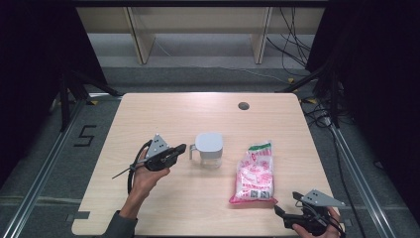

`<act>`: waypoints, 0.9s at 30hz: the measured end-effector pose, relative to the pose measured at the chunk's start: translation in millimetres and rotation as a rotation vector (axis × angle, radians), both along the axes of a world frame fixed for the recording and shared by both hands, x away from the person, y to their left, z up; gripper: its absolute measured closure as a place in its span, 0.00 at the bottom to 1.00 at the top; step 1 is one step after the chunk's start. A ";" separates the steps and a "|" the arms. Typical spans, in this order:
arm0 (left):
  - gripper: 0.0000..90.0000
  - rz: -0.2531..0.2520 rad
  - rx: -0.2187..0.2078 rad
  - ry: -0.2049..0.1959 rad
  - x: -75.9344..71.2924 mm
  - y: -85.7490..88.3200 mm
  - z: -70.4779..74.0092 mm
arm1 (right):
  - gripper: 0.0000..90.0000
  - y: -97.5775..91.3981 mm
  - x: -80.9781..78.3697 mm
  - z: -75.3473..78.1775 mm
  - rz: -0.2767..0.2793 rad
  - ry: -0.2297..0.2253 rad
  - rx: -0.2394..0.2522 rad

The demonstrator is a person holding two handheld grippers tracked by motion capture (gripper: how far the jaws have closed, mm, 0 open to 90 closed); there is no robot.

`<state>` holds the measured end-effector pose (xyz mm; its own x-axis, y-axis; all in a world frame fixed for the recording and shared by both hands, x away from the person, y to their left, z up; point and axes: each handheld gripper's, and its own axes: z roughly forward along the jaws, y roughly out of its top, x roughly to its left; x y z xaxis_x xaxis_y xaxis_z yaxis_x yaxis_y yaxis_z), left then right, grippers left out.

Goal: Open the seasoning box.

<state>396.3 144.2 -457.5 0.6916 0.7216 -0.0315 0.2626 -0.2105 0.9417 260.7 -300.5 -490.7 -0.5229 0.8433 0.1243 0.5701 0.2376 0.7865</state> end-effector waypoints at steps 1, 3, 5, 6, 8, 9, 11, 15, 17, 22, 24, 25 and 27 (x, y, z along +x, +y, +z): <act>0.99 0.001 0.000 -0.003 -0.3 -1.2 1.3 | 0.17 0.3 0.1 0.4 0.004 -0.007 -0.001; 0.99 -0.003 -0.005 -0.010 0.1 -2.2 3.8 | 0.17 3.3 -1.1 1.3 -0.017 -0.004 0.014; 0.99 -0.008 -0.020 -0.016 1.6 -4.8 6.4 | 0.17 2.7 1.1 1.5 0.002 -0.030 0.004; 0.99 -0.008 -0.027 -0.014 2.5 -6.5 8.7 | 0.17 5.3 -1.2 2.3 -0.018 -0.006 0.017; 0.99 -0.017 -0.031 -0.021 4.7 -10.4 11.5 | 0.17 3.4 2.9 1.6 0.007 -0.034 -0.001; 0.99 -0.021 -0.025 -0.025 6.0 -12.4 13.0 | 0.17 3.5 3.1 2.2 0.006 -0.023 -0.006; 0.99 -0.023 -0.033 -0.031 9.1 -16.1 14.5 | 0.18 3.7 4.8 1.5 0.004 -0.035 -0.019; 0.99 -0.019 -0.023 -0.027 15.6 -20.8 14.7 | 0.19 6.7 3.8 2.4 -0.015 -0.033 -0.002; 0.99 -0.020 -0.037 -0.018 18.0 -22.9 13.7 | 0.20 6.9 4.6 2.9 0.006 -0.048 -0.008; 0.99 -0.032 -0.032 -0.014 25.2 -28.6 10.8 | 0.24 7.7 3.6 4.5 0.010 -0.064 -0.004; 0.99 -0.026 -0.017 -0.016 27.0 -29.6 9.1 | 0.26 9.4 2.4 4.8 -0.002 -0.053 -0.003; 0.99 -0.028 -0.023 -0.012 27.6 -29.2 8.9 | 0.27 9.4 2.9 4.5 0.004 -0.059 -0.012; 0.99 -0.028 -0.017 -0.015 27.7 -28.6 9.2 | 0.30 11.1 1.2 5.8 0.002 -0.055 -0.011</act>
